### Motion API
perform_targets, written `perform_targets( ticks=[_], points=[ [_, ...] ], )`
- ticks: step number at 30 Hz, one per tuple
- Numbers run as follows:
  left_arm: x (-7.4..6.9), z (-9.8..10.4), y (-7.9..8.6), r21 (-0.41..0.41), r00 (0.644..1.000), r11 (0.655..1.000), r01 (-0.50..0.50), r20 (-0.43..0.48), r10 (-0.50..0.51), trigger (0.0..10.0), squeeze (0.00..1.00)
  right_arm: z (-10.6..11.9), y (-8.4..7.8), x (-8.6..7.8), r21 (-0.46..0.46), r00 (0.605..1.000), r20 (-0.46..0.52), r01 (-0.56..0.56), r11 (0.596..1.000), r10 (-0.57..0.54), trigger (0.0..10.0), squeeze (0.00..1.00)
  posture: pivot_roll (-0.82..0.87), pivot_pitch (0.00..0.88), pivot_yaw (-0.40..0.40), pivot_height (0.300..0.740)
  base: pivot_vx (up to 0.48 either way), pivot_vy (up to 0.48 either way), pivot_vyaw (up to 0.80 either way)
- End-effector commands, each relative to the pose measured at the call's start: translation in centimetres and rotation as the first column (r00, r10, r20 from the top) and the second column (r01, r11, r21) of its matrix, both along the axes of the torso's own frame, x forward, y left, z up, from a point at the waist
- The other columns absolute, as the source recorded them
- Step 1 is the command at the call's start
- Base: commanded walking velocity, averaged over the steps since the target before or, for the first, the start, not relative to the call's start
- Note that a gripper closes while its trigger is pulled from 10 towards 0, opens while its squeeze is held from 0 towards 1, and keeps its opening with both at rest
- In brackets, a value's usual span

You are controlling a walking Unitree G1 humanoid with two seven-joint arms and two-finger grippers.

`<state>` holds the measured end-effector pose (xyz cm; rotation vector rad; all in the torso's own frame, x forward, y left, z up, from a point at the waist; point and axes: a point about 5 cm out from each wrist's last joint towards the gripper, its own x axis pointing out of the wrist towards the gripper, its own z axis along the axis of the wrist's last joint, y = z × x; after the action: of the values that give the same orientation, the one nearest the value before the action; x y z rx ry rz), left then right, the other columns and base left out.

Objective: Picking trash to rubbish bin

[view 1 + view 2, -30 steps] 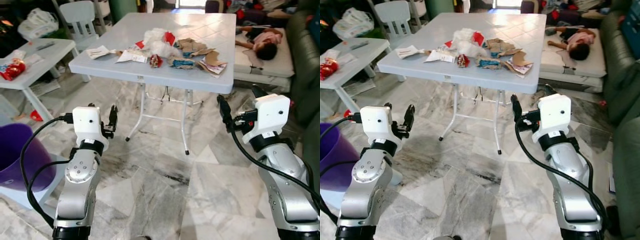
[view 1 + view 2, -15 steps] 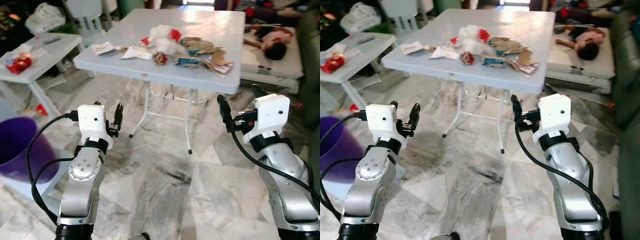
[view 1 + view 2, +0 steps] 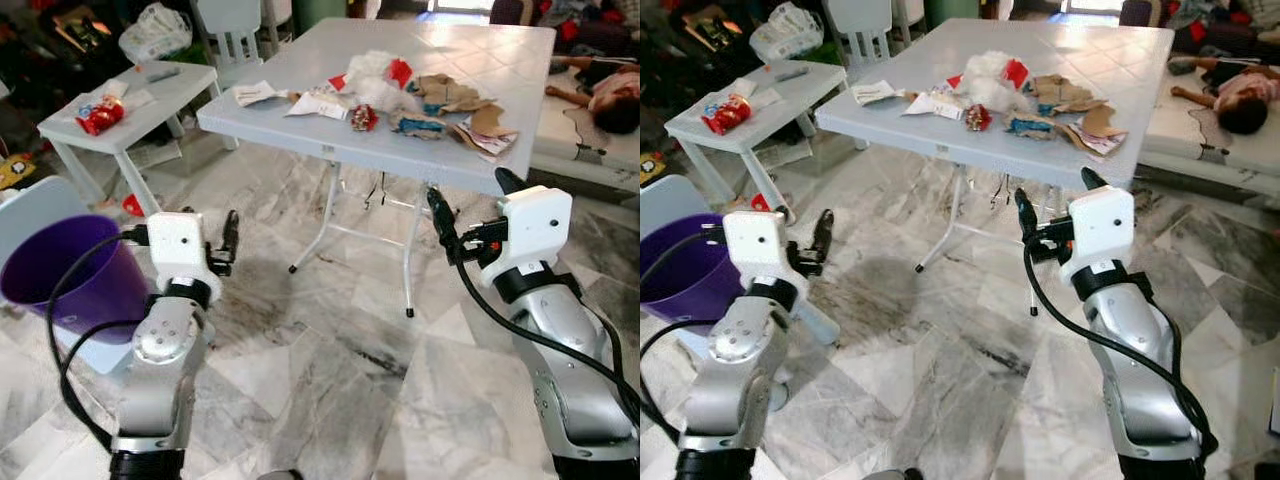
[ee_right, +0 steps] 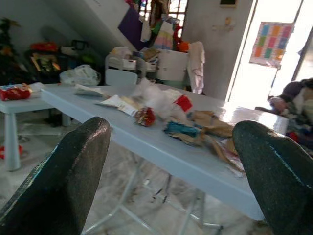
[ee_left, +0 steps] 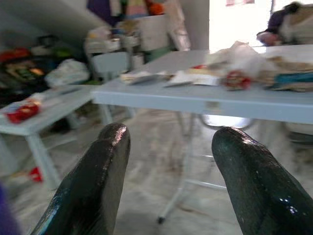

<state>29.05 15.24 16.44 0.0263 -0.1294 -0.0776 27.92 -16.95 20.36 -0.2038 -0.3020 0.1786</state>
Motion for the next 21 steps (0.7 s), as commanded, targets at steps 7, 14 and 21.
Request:
perform_targets(
  ticks=[7,14,21],
  points=[
    [-0.12,-0.01,0.75,-0.004,1.0,1.0,-0.019,-0.012,0.019,10.0,0.0,0.25,0.31,-0.25,-0.005,1.0,0.01,-0.013,1.0,0.013,10.0,0.0,-0.04,0.077,0.044,0.74,0.321,-0.24,0.0],
    [-0.13,-0.1,0.79,-0.008,1.0,1.0,-0.022,-0.017,0.022,10.0,0.0,0.22,0.29,-0.31,-0.008,1.0,0.006,-0.014,1.0,0.014,10.0,0.0,-0.04,0.081,0.042,0.74,0.355,-0.31,0.0],
    [-0.14,-0.15,0.81,-0.012,0.999,1.0,-0.025,-0.02,0.025,10.0,0.0,0.21,0.28,-0.34,-0.011,1.0,0.005,-0.013,1.0,0.013,10.0,0.0,-0.04,0.082,0.041,0.74,0.351,-0.294,0.0]
  ],
)
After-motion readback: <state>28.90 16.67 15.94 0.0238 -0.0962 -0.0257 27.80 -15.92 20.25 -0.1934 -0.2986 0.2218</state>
